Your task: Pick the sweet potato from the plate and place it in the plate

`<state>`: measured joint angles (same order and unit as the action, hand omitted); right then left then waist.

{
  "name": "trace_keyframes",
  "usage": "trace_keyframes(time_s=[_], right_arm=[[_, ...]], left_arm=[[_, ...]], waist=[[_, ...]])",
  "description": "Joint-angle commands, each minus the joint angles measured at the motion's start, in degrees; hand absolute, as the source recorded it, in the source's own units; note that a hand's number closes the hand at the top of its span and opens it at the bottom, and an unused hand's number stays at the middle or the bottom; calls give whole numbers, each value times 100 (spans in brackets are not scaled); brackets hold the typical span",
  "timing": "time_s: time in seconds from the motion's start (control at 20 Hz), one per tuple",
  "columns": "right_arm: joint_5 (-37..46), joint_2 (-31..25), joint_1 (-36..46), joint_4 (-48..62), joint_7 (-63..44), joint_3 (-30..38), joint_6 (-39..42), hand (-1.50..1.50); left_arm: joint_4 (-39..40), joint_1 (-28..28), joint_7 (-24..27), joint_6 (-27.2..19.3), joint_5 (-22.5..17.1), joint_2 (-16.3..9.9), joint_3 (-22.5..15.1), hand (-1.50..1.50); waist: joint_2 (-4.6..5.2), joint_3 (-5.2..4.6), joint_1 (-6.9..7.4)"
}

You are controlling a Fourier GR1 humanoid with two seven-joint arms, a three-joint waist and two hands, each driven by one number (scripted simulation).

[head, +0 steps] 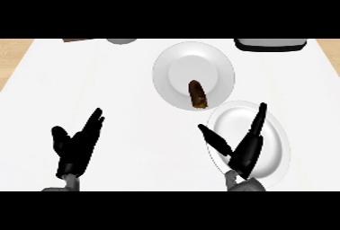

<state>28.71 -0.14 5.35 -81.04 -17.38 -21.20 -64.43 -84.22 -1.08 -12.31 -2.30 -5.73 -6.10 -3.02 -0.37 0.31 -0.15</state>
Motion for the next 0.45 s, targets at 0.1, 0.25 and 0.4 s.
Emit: trace_keyframes(time_s=[0.1,0.25,0.4], right_arm=[[1130,13,-675,-502,-1063,-730,-167,-150],[1347,13,-1336,-864,-960,-877,-186,-150],[1596,13,-1287,-1104,-1249,-755,126,-150]], left_arm=[[-48,-181,-79,-50,145,171,-164,0],[187,-12,-44,-12,62,179,-21,0],[398,125,4,-113,231,249,-57,0]], waist=[[27,-35,9],[30,-33,-3],[34,-33,-4]])
